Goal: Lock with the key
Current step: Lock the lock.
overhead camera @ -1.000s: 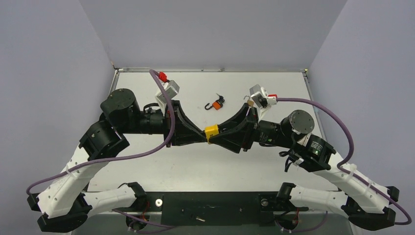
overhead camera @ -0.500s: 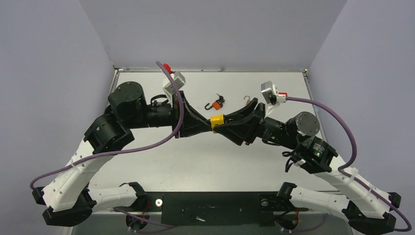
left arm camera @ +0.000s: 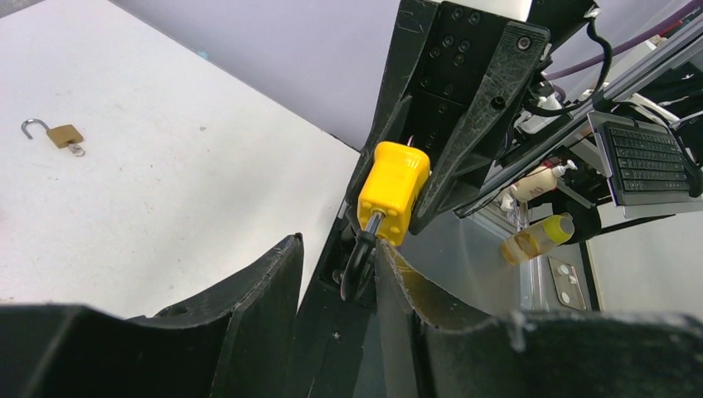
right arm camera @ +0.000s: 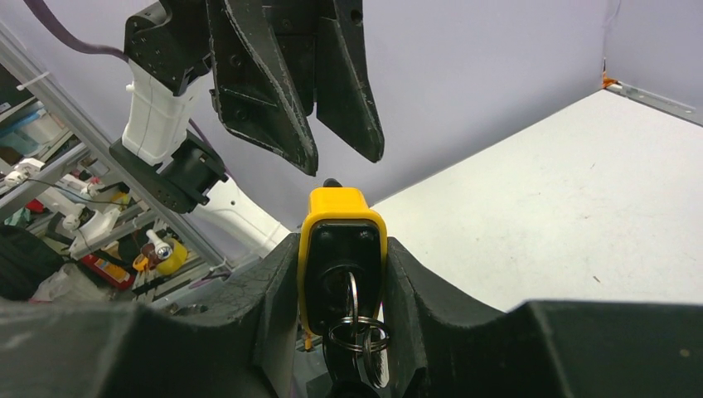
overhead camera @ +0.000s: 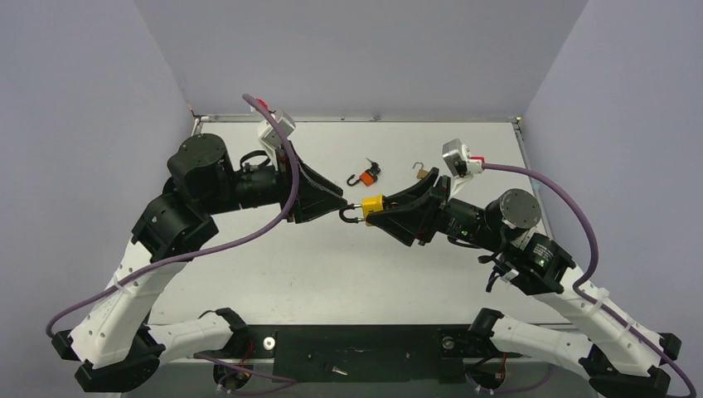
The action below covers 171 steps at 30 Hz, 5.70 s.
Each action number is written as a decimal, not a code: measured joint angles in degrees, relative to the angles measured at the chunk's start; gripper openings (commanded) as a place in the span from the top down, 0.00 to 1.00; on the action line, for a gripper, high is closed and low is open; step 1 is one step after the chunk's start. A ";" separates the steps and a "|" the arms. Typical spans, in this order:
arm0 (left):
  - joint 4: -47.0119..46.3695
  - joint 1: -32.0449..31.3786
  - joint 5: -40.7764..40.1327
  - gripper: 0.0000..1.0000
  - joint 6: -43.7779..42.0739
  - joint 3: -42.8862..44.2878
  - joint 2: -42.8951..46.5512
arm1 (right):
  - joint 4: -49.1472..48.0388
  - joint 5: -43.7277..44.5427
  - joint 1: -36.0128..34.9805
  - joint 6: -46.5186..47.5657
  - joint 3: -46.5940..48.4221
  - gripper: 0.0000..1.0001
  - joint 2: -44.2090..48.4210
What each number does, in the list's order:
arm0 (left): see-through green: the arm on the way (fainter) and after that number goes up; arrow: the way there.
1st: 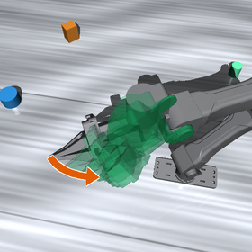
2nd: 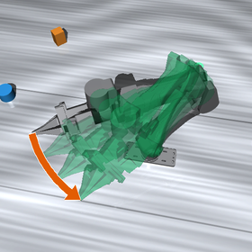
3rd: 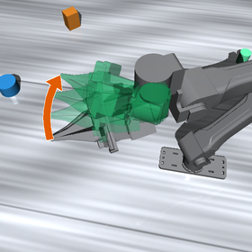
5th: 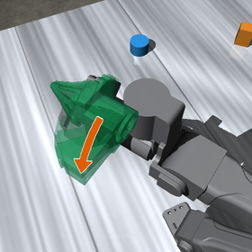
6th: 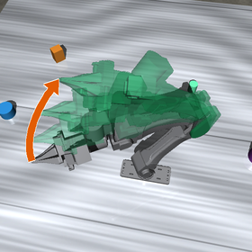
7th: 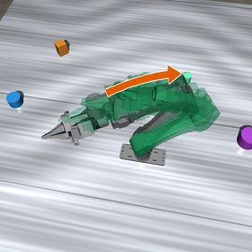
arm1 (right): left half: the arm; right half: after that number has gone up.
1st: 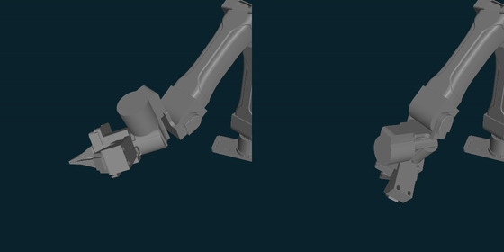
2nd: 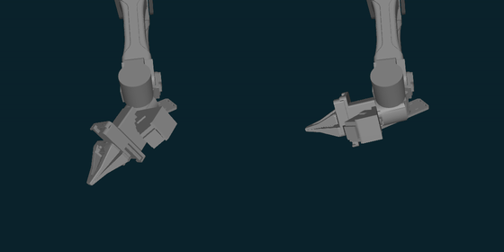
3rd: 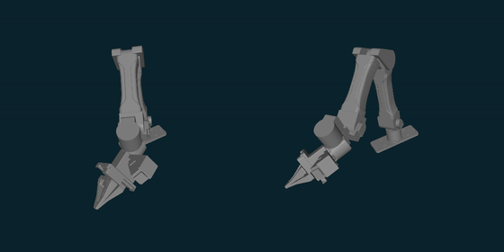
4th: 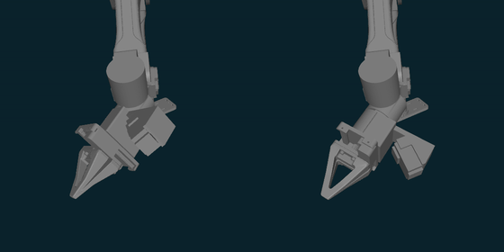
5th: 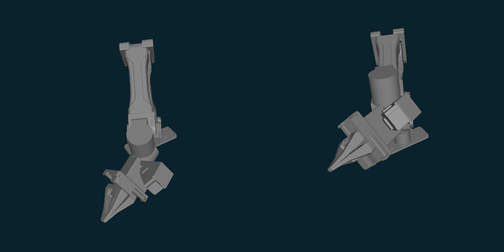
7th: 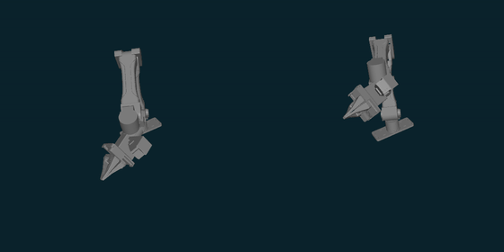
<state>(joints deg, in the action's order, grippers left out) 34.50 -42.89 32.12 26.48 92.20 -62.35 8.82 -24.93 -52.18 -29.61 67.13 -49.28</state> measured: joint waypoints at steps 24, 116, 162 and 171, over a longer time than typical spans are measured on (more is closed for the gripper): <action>-9.79 3.76 10.62 0.69 6.03 -6.88 2.54 | -3.85 -0.83 1.22 -3.28 -0.09 1.00 0.68; -13.40 4.59 7.82 1.00 15.23 -5.22 3.02 | -17.20 16.70 -10.21 -2.97 2.03 1.00 -7.30; -11.41 -5.46 -0.92 1.00 14.14 16.74 -12.44 | -34.32 27.45 -11.23 -0.94 -2.45 1.00 -4.31; -4.52 -7.58 -6.56 1.00 10.03 20.55 -13.86 | -33.42 26.82 -9.73 -0.57 -2.54 1.00 -4.31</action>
<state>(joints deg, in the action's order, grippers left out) 29.98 -50.48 25.56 36.51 112.75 -76.20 -24.60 1.89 -61.91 -30.17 64.60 -53.58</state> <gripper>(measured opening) 0.039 0.318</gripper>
